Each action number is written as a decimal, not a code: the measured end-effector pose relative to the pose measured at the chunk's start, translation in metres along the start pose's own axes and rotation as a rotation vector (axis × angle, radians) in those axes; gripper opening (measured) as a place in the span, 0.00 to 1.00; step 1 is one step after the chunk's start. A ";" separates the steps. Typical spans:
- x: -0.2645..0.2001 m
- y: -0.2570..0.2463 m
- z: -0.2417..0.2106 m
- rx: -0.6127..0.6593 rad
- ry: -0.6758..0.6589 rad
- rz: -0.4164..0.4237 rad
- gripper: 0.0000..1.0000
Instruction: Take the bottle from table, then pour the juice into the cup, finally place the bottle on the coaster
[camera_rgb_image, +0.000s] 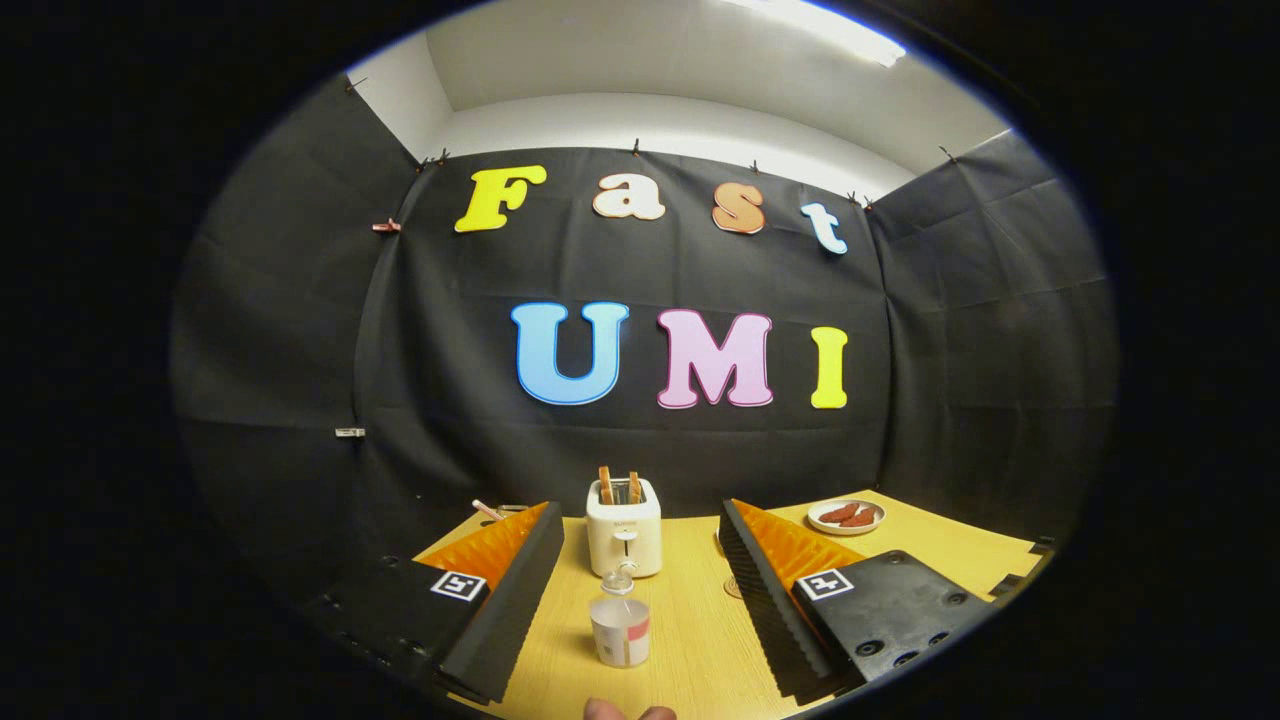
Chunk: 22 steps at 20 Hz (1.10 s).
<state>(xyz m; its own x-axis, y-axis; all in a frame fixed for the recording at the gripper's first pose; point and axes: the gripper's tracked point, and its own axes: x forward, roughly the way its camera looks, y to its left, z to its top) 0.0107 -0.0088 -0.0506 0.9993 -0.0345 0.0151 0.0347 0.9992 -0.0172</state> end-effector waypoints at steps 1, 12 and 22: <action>0.000 -0.001 -0.009 -0.005 0.008 -0.009 0.96; 0.016 0.015 -0.115 -0.027 0.105 0.013 0.97; 0.064 0.016 -0.186 -0.001 0.127 0.007 0.97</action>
<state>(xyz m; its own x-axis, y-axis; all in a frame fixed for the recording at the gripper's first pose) 0.0777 0.0018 -0.2357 0.9933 -0.0296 -0.1113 0.0278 0.9995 -0.0180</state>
